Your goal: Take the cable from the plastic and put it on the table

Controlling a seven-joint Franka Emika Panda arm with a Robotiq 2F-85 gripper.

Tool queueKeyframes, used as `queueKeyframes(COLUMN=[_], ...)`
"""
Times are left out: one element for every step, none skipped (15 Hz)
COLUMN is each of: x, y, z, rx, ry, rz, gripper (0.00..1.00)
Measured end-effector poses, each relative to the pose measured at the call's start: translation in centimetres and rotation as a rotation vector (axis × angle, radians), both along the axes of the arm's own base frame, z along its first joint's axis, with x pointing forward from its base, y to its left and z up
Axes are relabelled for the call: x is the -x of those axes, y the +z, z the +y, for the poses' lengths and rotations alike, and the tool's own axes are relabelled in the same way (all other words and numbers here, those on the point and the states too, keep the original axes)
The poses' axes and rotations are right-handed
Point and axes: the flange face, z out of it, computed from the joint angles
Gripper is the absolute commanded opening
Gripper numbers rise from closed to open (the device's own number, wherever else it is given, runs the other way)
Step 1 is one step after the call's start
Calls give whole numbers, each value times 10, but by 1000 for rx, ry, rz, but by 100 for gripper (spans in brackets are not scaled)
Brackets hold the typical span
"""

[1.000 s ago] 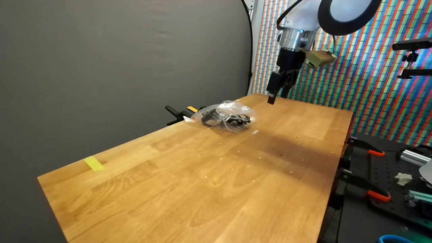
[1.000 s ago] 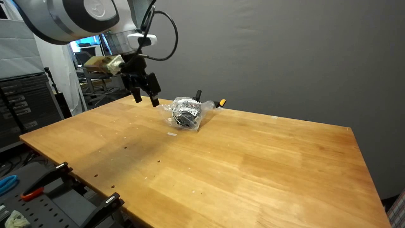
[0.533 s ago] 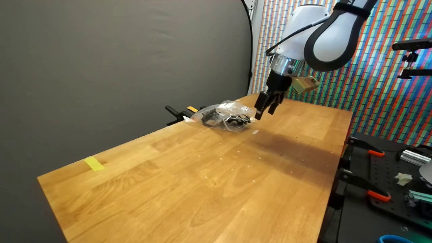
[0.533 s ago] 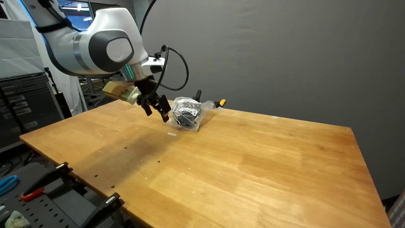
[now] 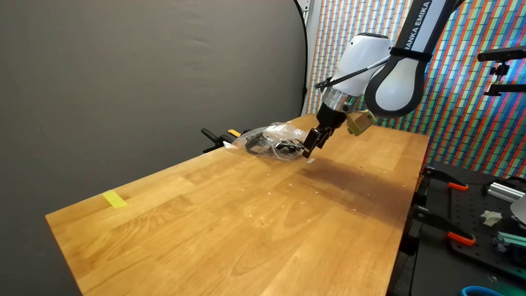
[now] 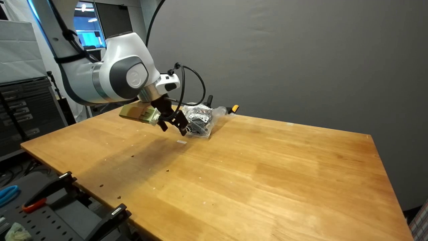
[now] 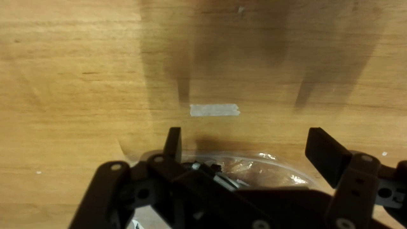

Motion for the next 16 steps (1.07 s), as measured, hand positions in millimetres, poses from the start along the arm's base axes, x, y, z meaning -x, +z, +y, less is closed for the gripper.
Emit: queueKeyframes(x=[-3, -5, -8, -10, -12, -13, -15, -15, -16, -16, -16, -16, -15, -15, -15, -15], y=[-4, -8, -13, -16, -18, -20, -21, -22, -22, -21, -20, -19, -18, -17, -16, -16], z=[1, 2, 4, 5, 7, 9, 11, 13, 15, 17, 20, 22, 24, 26, 27, 27], rx=[8, 13, 19, 26, 32, 40, 48, 56, 64, 72, 80, 87, 94, 100, 106, 111], ry=[11, 15, 22, 32, 41, 53, 65, 78, 91, 105, 119, 132, 143, 153, 162, 167], rz=[-20, -38, -53, -69, -85, -101, -118, -132, -146, -158, -169, -180, -188, -195, -203, -207], gripper=[100, 100, 100, 100, 100, 100, 100, 100, 100, 100, 100, 100, 100, 100, 100, 100])
